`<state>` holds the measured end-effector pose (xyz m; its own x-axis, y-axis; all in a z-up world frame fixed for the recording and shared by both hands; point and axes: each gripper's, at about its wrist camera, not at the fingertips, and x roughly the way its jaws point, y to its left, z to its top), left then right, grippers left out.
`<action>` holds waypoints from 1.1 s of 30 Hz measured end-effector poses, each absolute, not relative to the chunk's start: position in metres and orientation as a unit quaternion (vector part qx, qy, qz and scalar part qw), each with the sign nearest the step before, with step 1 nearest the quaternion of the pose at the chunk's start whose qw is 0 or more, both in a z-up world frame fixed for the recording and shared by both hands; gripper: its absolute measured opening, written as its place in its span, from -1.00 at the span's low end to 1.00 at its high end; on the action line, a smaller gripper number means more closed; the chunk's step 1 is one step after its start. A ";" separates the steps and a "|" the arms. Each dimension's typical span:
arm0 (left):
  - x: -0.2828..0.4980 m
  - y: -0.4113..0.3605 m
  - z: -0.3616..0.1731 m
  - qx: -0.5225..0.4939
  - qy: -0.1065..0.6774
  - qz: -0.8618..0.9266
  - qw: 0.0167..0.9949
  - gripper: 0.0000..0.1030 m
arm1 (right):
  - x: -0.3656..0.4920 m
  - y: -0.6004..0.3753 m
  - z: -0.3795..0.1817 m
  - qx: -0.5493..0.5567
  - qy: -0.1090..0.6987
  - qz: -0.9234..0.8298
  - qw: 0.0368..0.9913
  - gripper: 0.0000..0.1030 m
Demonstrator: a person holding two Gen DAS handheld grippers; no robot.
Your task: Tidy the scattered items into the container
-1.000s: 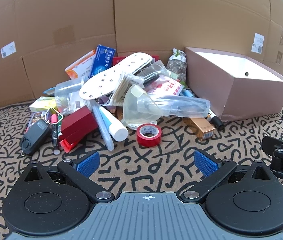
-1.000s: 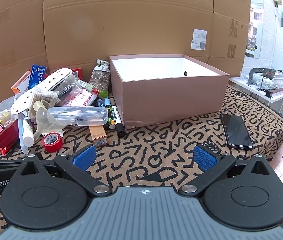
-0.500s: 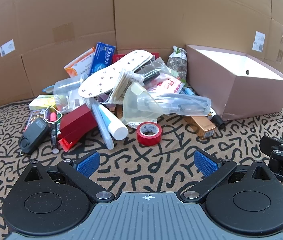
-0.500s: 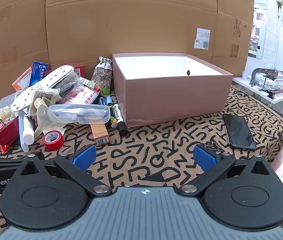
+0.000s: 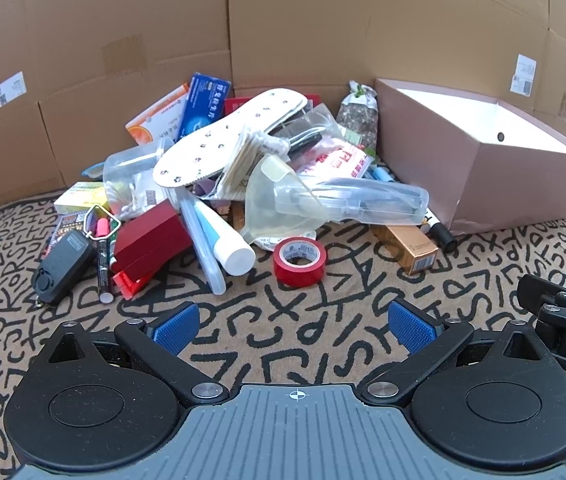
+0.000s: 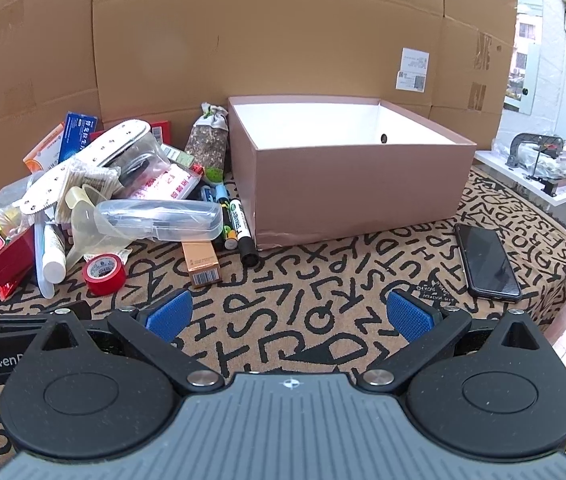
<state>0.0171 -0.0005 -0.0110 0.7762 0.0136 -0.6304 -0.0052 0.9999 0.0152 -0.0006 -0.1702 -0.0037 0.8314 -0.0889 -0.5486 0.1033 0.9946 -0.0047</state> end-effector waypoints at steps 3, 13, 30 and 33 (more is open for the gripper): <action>0.020 0.000 -0.013 0.006 0.337 0.005 0.941 1.00 | 0.002 -0.170 -0.006 0.011 0.290 -0.051 0.956 1.00; 0.031 0.002 -0.018 0.006 0.348 0.006 0.937 1.00 | 0.014 -0.167 -0.009 0.007 0.301 -0.049 0.952 1.00; 0.062 0.031 -0.054 0.016 0.353 0.022 0.935 1.00 | 0.068 -0.154 -0.040 0.017 0.339 0.037 0.940 1.00; 0.063 0.039 -0.059 0.006 0.352 0.018 0.936 1.00 | 0.077 -0.147 -0.048 0.019 0.347 0.074 0.935 1.00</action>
